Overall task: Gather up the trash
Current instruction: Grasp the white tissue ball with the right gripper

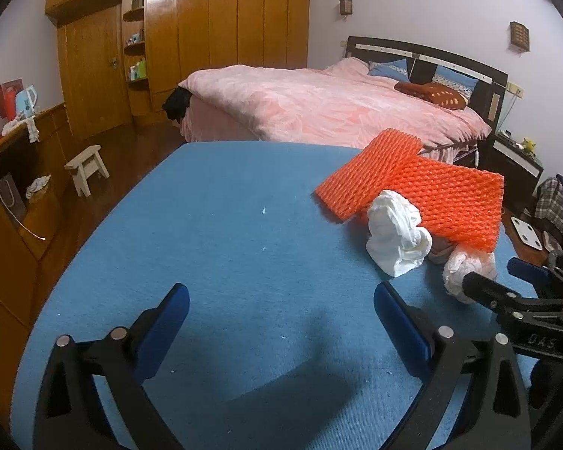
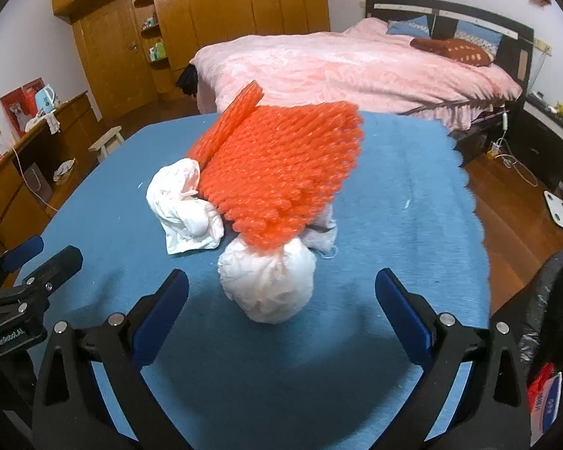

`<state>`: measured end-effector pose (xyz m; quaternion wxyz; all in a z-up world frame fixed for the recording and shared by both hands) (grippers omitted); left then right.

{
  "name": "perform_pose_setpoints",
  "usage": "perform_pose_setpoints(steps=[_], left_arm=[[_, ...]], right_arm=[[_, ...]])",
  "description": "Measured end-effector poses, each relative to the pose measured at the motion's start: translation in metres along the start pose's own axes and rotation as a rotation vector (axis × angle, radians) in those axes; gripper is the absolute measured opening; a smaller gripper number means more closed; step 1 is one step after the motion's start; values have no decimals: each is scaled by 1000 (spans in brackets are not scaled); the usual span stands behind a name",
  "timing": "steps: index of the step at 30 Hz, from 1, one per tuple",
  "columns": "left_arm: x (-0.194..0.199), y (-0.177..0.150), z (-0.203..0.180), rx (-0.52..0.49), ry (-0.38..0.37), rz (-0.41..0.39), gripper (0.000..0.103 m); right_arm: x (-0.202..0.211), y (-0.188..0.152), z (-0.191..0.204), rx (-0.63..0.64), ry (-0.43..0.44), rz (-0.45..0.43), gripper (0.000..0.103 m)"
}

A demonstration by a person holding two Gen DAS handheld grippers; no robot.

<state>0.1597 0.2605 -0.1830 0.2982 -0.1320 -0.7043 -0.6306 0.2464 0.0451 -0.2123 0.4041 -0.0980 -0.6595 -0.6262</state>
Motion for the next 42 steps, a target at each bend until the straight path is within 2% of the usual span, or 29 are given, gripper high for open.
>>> perform_pose_setpoints(steps=[1, 2, 3, 4, 6, 9, 15, 20, 22, 27, 30, 32, 33, 34, 36, 42], left_arm=[[0, 0, 0, 2, -2, 1, 97], [-1, 0, 0, 4, -5, 3, 97], [-2, 0, 0, 5, -8, 6, 97], [-3, 0, -1, 6, -10, 7, 97], [-4, 1, -4, 4, -14, 8, 97], [-5, 3, -9, -2, -23, 7, 97], [-11, 6, -24, -11, -50, 6, 97], [-14, 8, -38, -29, -72, 3, 97], [-15, 8, -42, -32, -77, 6, 97], [-17, 6, -43, -32, -76, 12, 97], [-16, 6, -41, -28, -72, 12, 97], [-17, 7, -40, -26, -70, 11, 97], [-18, 7, -40, -24, -71, 11, 97], [-19, 8, -40, -22, -74, 11, 97], [-21, 10, -41, -19, -81, 10, 97], [-29, 15, -56, -27, -126, 7, 96]], right_arm=[[-2, -1, 2, 6, 6, 8, 88], [-3, -2, 3, 12, 16, 20, 77], [-6, -3, 4, 18, 28, 37, 70], [-6, -5, 4, 18, 36, 43, 69], [-6, -7, 3, 16, 58, 55, 51], [-3, -9, 1, 14, 71, 59, 38], [8, -13, -10, 12, 55, 49, 34], [18, -20, -27, -19, -11, 57, 34], [17, -23, -31, -33, -10, 57, 39], [11, -21, -34, -59, 3, 59, 61], [6, -18, -35, -64, 7, 67, 63], [3, -17, -34, -62, 15, 75, 62], [1, -17, -34, -59, 22, 82, 51], [0, -16, -34, -56, 27, 90, 45], [1, -15, -35, -55, 28, 84, 40], [8, -8, -46, -95, -29, 49, 39]])
Point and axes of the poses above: each gripper's, at about its wrist camera, not at the fingertips, and x roughly against the way its jaws point, z to its left, y to its top, the point moved 1 cm from there along -x, roughly the way its jaws point, and after that the axes turned 5 degrees about -z, right-handed, at the moved point
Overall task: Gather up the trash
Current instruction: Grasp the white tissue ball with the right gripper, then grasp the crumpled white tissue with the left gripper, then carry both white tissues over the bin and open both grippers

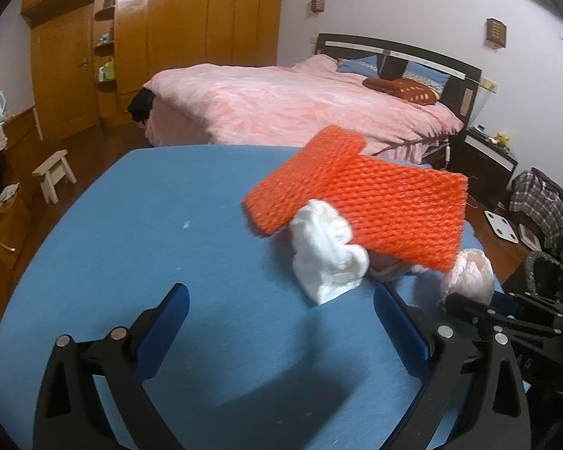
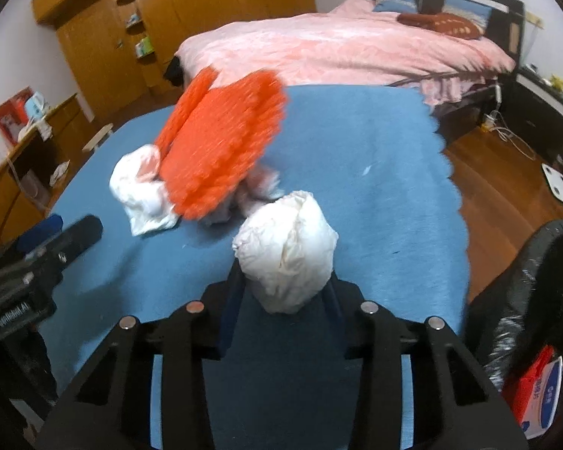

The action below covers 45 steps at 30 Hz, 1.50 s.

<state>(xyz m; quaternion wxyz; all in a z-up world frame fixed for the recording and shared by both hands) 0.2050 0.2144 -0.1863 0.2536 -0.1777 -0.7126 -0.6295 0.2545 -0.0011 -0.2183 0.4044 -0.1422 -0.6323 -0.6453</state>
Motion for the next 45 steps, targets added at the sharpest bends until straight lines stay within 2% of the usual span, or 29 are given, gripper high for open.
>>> perform_pose_setpoints(steps=[5, 12, 17, 20, 36, 45], left_arm=[[-18, 7, -15, -22, -17, 10, 95], [-49, 11, -20, -20, -60, 72, 81], [-55, 10, -20, -5, -111, 101, 46], [-51, 10, -20, -13, -112, 88, 42], [22, 8, -10, -12, -73, 29, 39], [63, 10, -31, -26, -87, -5, 39]], right_arm=[[1, 3, -7, -18, -22, -14, 39], [-2, 4, -17, -40, -31, -12, 39], [0, 5, -18, -41, -28, -17, 39], [3, 6, -18, -41, -29, -22, 39], [46, 4, -16, -34, -9, -59, 39], [93, -5, -22, -33, -10, -100, 39]])
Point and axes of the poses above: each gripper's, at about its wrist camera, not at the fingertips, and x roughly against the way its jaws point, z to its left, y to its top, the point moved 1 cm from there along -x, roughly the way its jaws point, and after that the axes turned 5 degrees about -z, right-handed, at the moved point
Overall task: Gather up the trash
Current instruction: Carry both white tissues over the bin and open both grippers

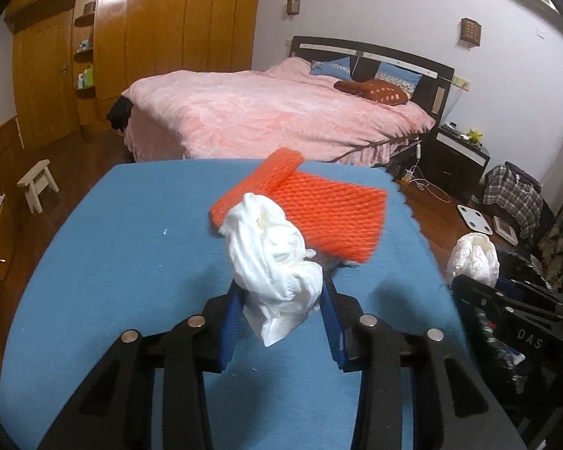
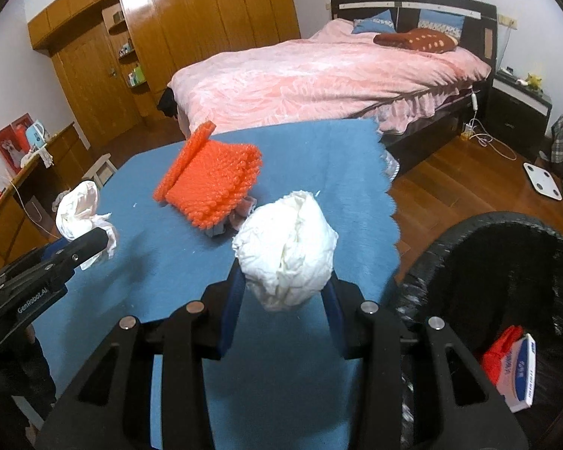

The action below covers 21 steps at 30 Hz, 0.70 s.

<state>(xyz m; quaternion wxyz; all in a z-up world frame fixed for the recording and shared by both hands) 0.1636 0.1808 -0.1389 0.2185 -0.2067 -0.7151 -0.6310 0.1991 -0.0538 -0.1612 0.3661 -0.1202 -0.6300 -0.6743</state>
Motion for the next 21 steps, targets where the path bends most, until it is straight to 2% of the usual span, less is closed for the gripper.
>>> perform_pose_setpoints(steps=[11, 21], left_arm=[[36, 2, -50, -38, -63, -43, 39], [61, 8, -103, -82, -164, -81, 39]], right_arm=[[70, 1, -30, -27, -52, -89, 39], [124, -3, -65, -28, -120, -155, 39]])
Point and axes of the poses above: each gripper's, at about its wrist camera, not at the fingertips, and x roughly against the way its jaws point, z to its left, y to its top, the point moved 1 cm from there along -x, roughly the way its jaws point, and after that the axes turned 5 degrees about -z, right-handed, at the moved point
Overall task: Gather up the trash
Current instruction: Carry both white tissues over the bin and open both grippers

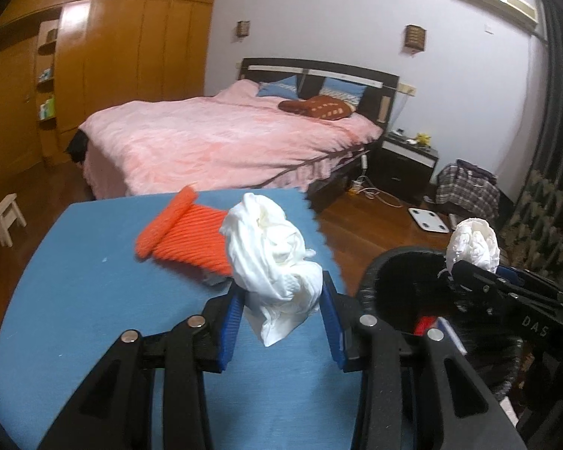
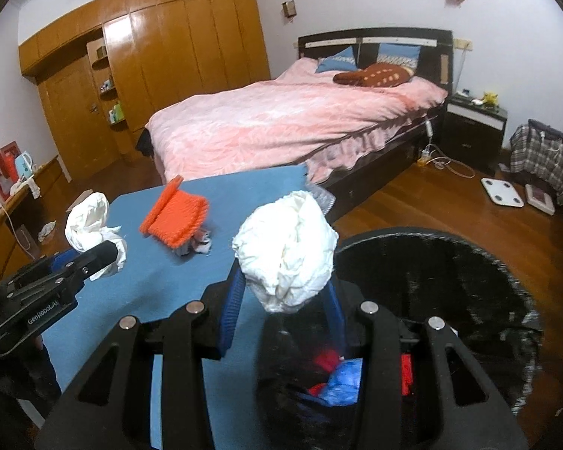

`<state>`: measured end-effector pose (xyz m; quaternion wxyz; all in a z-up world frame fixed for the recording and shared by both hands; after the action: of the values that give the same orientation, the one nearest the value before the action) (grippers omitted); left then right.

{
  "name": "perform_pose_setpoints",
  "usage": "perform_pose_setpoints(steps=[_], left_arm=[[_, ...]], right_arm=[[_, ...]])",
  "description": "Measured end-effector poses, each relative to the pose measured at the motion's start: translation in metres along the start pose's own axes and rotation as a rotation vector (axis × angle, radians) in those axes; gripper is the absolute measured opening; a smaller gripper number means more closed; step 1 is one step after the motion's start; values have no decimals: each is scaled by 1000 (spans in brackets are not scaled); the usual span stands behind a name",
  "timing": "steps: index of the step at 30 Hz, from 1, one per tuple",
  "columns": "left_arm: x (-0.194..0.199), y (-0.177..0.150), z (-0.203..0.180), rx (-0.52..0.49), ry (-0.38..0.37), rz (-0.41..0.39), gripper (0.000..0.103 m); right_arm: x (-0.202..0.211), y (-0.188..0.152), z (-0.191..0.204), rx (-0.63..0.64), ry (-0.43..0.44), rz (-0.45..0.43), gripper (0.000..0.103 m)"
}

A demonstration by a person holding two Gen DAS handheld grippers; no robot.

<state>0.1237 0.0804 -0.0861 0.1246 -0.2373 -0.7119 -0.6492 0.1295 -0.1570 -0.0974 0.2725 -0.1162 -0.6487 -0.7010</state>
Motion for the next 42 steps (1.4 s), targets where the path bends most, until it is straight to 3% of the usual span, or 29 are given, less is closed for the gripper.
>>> perform_pose_setpoints(steps=[18, 31, 35, 38, 42], left_arm=[[-4, 7, -106, -111, -187, -23, 39], [-47, -1, -167, -169, -294, 23, 40], [-59, -3, -176, -167, -320, 55, 47], [-61, -2, -176, -160, -331, 63, 66], [-56, -1, -169, -165, -313, 49, 79]], right_arm=[[57, -16, -94, -73, -177, -57, 39], [57, -39, -150, -92, -253, -24, 39], [53, -43, -159, -102, -264, -17, 42], [51, -46, -167, -118, -274, -11, 55], [52, -48, -169, -124, -281, -18, 81]])
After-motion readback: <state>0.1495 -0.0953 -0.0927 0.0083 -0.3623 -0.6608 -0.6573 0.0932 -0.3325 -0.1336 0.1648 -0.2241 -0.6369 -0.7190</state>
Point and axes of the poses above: each gripper's, at about its wrist camera, not at the fingertips, and x roughly against the way its jaws point, z to its left, y to its top, the point moved 1 cm from there along -x, roughly the way its jaws point, and after that the axes turned 5 degrees about -z, right-handed, at the moved point
